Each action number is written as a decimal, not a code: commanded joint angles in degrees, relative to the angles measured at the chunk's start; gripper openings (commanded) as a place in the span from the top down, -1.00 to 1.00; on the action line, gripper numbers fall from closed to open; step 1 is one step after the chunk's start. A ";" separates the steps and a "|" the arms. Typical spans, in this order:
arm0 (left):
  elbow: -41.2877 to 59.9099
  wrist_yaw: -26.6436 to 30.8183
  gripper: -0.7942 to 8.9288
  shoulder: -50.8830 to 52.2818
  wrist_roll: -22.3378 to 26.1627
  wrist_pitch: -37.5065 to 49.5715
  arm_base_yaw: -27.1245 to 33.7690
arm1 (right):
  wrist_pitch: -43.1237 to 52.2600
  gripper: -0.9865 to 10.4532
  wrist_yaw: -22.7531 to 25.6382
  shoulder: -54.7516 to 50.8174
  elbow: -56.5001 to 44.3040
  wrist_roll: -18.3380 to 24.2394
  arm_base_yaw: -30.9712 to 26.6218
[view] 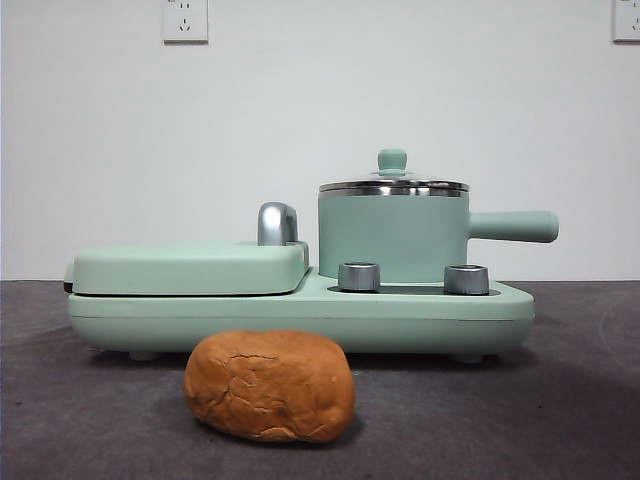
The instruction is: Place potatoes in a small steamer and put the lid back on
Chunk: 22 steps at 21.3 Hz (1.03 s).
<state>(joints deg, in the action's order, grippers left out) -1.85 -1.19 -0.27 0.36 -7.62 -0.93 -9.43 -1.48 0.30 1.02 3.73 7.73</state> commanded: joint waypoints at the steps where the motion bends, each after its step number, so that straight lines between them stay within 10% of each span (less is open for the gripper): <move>1: 1.11 0.24 0.82 0.09 -1.33 0.55 -0.04 | 0.44 0.80 -0.90 -0.09 -0.31 -0.87 0.00; 9: 1.11 0.24 0.82 0.09 -17.57 2.38 -0.07 | 0.46 0.80 -1.42 -0.09 -0.31 -8.02 -0.02; 22: -2.05 0.15 0.82 0.02 -28.26 7.63 -0.04 | 6.32 0.80 -1.22 -0.07 1.70 -22.71 -0.02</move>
<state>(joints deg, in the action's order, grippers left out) -2.50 -1.21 -0.32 -26.44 -1.13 -0.93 -3.79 -2.92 0.30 1.63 -15.57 7.73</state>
